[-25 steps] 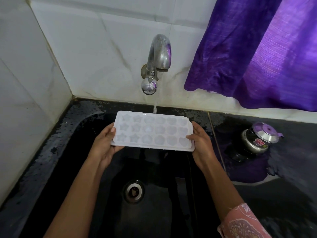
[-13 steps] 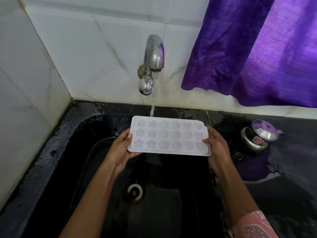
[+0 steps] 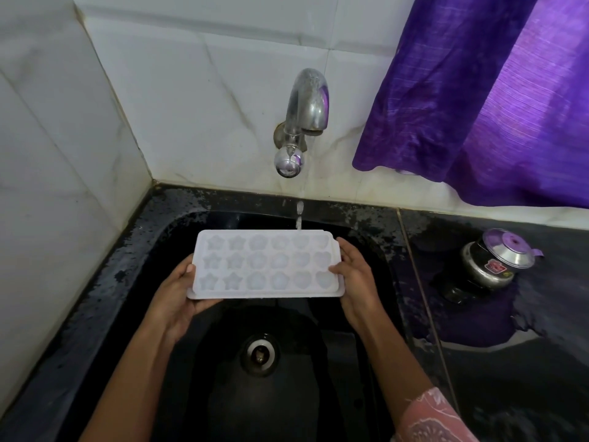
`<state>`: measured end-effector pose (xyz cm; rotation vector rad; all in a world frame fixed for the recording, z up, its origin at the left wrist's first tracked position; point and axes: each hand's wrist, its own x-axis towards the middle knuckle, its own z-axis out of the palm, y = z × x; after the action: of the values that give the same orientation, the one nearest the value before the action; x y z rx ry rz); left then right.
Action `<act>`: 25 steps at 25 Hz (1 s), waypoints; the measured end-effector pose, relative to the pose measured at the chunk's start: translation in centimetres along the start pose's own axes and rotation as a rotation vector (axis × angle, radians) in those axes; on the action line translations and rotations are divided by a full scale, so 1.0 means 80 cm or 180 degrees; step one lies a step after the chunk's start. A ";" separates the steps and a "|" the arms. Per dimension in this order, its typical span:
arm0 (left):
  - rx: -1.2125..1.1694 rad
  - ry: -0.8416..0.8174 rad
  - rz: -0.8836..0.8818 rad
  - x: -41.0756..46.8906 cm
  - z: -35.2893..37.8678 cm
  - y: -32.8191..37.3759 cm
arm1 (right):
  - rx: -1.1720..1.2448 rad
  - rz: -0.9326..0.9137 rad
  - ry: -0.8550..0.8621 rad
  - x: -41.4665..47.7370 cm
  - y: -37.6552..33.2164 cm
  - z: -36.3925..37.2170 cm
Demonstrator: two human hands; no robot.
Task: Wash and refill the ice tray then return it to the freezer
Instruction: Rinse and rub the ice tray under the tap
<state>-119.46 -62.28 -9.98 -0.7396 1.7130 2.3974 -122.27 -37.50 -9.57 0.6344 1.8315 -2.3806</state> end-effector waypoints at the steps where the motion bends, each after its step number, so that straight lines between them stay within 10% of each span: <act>1: -0.0032 0.0058 0.0011 0.001 -0.006 0.003 | -0.0011 0.0008 -0.0035 -0.001 0.002 0.009; 17: -0.0429 0.0133 0.0065 0.009 -0.026 0.030 | -0.0553 -0.0249 -0.0416 0.017 -0.031 0.045; 25: -0.0411 0.0180 -0.0025 0.006 -0.014 0.024 | -0.4645 -0.3237 -0.0662 0.064 -0.148 0.092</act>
<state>-120.19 -64.10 -8.81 -0.8368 1.5831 2.5246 -132.55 -40.04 0.79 -0.7859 3.2870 -0.4823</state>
